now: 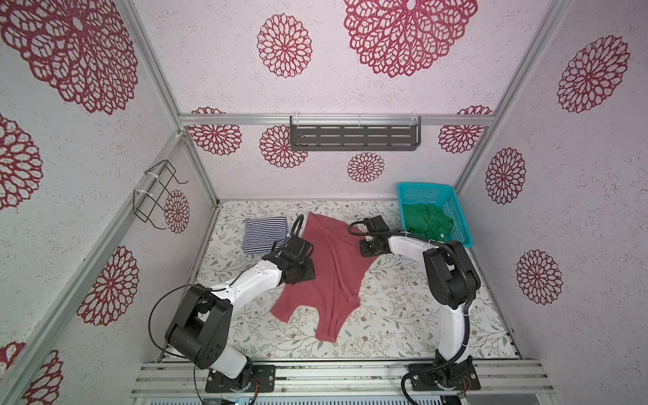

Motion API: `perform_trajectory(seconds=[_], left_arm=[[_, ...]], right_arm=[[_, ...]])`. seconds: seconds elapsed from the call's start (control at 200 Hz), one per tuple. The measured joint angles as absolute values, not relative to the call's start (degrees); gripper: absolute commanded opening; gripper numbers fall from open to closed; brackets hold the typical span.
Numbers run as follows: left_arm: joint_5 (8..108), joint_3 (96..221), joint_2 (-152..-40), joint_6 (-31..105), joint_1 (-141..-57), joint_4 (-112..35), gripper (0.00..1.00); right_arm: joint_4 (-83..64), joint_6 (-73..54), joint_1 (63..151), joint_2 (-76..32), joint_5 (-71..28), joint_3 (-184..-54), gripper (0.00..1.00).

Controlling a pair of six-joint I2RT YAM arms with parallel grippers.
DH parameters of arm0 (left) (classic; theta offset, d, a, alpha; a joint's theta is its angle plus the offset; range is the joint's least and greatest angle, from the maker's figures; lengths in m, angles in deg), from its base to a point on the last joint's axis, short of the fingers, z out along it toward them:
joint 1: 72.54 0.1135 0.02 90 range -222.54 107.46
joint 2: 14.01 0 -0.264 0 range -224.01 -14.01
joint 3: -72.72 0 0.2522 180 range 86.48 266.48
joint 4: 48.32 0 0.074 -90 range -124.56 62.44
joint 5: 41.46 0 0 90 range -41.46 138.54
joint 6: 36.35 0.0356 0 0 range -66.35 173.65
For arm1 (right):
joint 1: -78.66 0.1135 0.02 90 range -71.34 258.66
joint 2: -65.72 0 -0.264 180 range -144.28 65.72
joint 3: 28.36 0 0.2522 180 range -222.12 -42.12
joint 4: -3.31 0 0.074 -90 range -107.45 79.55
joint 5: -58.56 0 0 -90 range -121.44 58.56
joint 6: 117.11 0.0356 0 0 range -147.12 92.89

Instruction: Fold and stack the tank tops

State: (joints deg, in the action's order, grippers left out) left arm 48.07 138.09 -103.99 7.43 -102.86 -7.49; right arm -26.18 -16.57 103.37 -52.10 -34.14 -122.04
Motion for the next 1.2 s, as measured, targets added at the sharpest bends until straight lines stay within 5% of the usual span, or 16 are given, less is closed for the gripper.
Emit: perform_trajectory(seconds=[0.405,0.836,1.036,1.201], left_arm=[[47.83,146.27,-117.21,11.74,-95.83,-8.75,0.45],[52.95,193.52,-147.44,31.83,-86.38,8.34,0.52],[49.32,189.17,-140.86,36.04,-88.2,13.08,0.59],[46.91,177.39,-125.69,35.04,-91.08,14.76,0.59]], right_arm=[[-17.52,-16.09,101.01,-40.54,-33.86,-102.48,0.07],[-29.83,2.45,106.0,-13.0,-29.75,-78.81,0.21],[-44.65,3.39,103.5,-4.76,-34.82,-85.59,0.2],[-42.96,1.86,102.32,-10.18,-35.95,-93.17,0.18]])
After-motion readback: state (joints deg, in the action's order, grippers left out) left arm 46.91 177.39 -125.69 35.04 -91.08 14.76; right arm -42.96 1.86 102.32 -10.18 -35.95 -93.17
